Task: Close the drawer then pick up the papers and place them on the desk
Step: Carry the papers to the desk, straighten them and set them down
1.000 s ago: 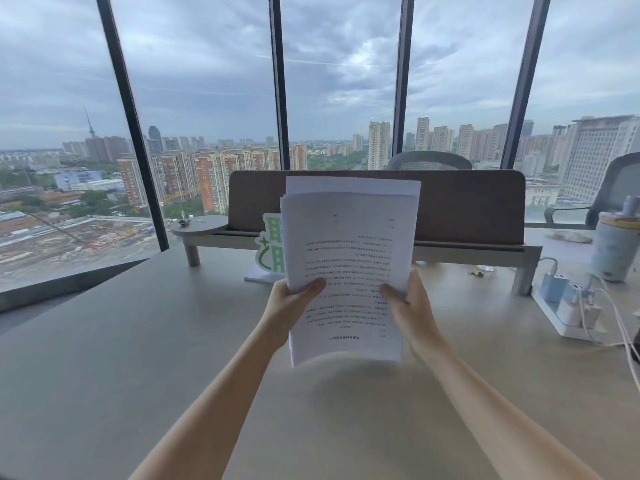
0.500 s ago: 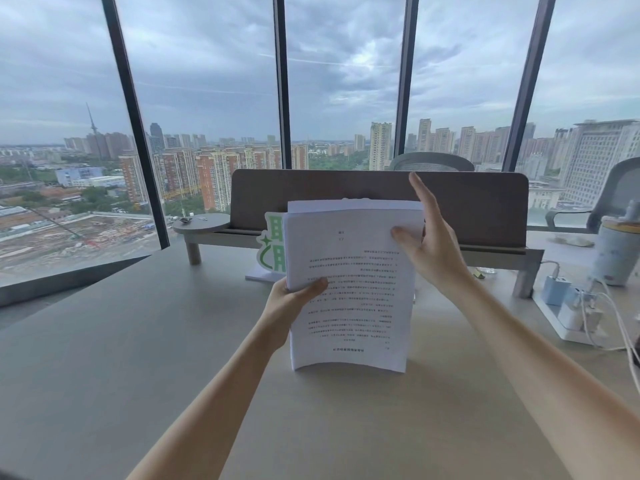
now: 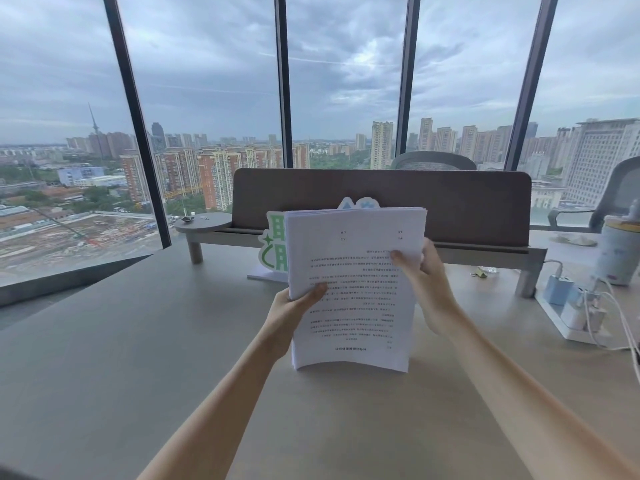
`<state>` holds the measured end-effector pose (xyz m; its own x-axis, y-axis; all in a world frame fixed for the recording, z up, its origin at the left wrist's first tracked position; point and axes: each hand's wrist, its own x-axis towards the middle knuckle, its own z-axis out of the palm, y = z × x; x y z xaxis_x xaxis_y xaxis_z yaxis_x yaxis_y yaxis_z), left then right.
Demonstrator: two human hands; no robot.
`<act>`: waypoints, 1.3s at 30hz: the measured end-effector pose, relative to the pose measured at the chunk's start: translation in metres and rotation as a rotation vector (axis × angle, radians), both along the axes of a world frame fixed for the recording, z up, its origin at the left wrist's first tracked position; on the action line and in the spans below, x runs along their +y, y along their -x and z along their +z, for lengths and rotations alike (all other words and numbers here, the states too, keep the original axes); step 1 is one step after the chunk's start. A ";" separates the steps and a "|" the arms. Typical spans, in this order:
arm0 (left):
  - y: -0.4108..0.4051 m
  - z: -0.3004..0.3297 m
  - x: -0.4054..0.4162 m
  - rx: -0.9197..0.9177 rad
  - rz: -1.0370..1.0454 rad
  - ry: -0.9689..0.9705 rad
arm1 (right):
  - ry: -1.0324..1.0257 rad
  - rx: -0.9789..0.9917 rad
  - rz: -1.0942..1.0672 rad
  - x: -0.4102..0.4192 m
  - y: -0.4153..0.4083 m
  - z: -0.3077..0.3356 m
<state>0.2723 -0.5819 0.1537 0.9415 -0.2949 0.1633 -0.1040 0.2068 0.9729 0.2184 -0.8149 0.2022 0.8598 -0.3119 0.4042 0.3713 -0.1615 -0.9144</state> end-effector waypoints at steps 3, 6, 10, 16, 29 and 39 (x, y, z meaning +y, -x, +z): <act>0.003 -0.010 -0.004 0.018 0.003 -0.006 | -0.108 0.076 0.058 0.011 0.005 -0.038; 0.003 -0.007 -0.010 -0.002 0.071 -0.021 | -0.128 0.095 0.010 0.016 0.000 -0.051; -0.003 0.008 -0.009 -0.051 0.149 0.008 | -0.109 0.045 -0.014 0.019 -0.006 -0.040; -0.001 -0.039 -0.004 0.055 0.205 -0.054 | -0.100 0.201 -0.026 0.029 -0.005 -0.088; -0.005 -0.035 0.013 0.128 0.149 -0.246 | 0.183 0.252 -0.083 0.038 -0.013 -0.069; 0.011 -0.018 0.094 0.293 0.206 -0.170 | 0.100 0.387 0.124 0.094 -0.034 -0.058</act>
